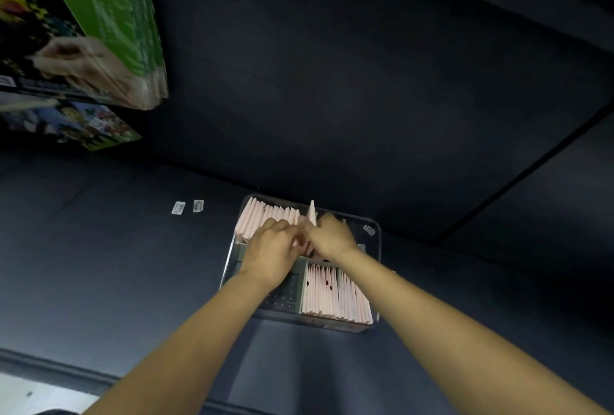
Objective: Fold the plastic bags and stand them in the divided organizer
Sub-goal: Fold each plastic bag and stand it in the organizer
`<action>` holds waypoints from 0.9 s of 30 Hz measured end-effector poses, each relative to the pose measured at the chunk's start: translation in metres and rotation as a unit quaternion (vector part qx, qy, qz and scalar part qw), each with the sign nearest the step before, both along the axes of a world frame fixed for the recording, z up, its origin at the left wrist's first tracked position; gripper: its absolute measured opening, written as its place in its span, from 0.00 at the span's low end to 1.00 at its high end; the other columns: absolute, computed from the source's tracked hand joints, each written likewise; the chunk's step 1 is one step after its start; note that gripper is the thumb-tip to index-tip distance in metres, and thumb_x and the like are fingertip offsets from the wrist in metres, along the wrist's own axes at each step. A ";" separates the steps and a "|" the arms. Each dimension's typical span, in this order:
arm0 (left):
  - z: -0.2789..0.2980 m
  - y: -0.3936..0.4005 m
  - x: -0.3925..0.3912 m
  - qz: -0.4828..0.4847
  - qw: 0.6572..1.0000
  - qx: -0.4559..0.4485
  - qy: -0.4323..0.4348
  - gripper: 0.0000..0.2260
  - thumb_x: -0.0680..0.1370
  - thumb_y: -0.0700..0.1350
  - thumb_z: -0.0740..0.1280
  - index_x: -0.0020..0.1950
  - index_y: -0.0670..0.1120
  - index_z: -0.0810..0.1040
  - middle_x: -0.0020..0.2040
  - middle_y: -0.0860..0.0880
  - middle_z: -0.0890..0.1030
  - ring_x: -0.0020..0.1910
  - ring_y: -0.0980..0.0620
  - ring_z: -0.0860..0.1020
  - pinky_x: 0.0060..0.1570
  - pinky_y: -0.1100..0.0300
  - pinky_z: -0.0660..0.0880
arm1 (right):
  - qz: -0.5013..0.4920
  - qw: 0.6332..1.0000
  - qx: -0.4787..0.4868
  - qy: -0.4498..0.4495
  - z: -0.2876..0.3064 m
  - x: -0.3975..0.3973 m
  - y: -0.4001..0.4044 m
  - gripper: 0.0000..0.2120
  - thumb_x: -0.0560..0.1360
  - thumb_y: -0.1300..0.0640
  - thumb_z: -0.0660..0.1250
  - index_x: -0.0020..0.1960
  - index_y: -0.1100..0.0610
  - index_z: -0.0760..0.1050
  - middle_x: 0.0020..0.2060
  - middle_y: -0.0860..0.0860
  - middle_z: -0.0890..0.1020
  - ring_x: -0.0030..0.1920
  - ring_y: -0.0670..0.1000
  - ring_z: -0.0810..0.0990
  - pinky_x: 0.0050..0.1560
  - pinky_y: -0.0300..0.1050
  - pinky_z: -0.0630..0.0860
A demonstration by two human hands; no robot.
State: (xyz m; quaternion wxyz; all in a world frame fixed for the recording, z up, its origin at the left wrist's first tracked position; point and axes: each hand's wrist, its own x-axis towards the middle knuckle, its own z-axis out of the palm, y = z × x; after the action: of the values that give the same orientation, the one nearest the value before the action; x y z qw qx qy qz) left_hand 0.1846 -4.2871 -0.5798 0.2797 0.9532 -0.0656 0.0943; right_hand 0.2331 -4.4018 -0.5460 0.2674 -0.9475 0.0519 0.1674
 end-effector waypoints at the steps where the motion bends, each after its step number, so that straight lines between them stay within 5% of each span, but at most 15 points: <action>1: 0.000 0.001 0.000 -0.003 1.000 -0.005 -0.002 0.07 0.78 0.44 0.63 0.54 0.48 0.78 0.49 0.50 0.79 0.52 0.50 0.71 0.48 0.61 0.67 | 0.016 0.999 -0.019 -0.030 -0.001 -0.003 -0.005 0.24 0.77 0.39 0.55 0.55 0.60 0.73 0.46 0.56 0.82 0.48 0.57 0.81 0.48 0.48 0.76; 6: -0.004 0.001 -0.003 -0.007 1.000 -0.020 -0.021 0.08 0.78 0.46 0.64 0.56 0.50 0.78 0.49 0.52 0.80 0.52 0.51 0.72 0.50 0.59 0.68 | 0.094 0.981 -0.126 -0.116 -0.007 -0.017 -0.014 0.20 0.79 0.42 0.53 0.42 0.55 0.73 0.40 0.53 0.82 0.42 0.56 0.80 0.37 0.46 0.73; 14: -0.005 0.010 -0.011 0.018 0.996 0.018 -0.084 0.07 0.76 0.44 0.68 0.53 0.47 0.80 0.53 0.49 0.79 0.55 0.47 0.75 0.53 0.53 0.68 | 0.203 0.948 -0.220 -0.105 -0.015 -0.017 -0.007 0.22 0.82 0.47 0.44 0.55 0.54 0.75 0.45 0.56 0.81 0.45 0.57 0.81 0.40 0.47 0.74; 17: -0.006 0.017 -0.013 0.064 0.990 0.037 -0.122 0.12 0.74 0.43 0.70 0.57 0.44 0.79 0.61 0.42 0.77 0.61 0.41 0.74 0.62 0.47 0.67 | 0.192 0.959 -0.190 -0.089 -0.018 -0.017 -0.008 0.28 0.81 0.41 0.41 0.43 0.54 0.73 0.41 0.55 0.81 0.42 0.55 0.79 0.37 0.46 0.70; 21: -0.015 0.023 -0.014 0.162 0.985 -0.039 0.044 0.30 0.81 0.51 0.57 0.76 0.39 0.50 0.77 0.41 0.49 0.77 0.45 0.49 0.75 0.52 0.45 | 0.144 0.983 -0.094 -0.067 -0.023 -0.023 -0.011 0.25 0.81 0.42 0.44 0.39 0.55 0.70 0.39 0.55 0.80 0.43 0.56 0.79 0.43 0.49 0.74; 23: -0.020 0.021 -0.016 0.169 0.976 -0.090 0.108 0.32 0.82 0.53 0.54 0.76 0.39 0.41 0.78 0.42 0.43 0.77 0.46 0.46 0.75 0.52 0.47 | 0.121 0.990 -0.047 -0.048 -0.024 -0.023 -0.012 0.26 0.82 0.44 0.44 0.41 0.57 0.73 0.41 0.56 0.80 0.44 0.57 0.79 0.49 0.51 0.75; 27: -0.023 0.019 -0.016 0.140 0.976 -0.113 0.120 0.32 0.81 0.53 0.55 0.77 0.41 0.41 0.78 0.44 0.43 0.77 0.46 0.48 0.74 0.52 0.53 | 0.104 0.993 -0.020 -0.050 -0.021 -0.026 -0.022 0.31 0.82 0.42 0.43 0.43 0.61 0.77 0.41 0.56 0.82 0.44 0.56 0.80 0.50 0.50 0.76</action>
State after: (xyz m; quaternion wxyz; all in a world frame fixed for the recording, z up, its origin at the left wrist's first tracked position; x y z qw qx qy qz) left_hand 0.1687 -4.2684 -0.6032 0.3757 0.9194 0.1140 0.0238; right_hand 0.2069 -4.4237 -0.5670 0.2319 -0.9601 -0.0575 0.1454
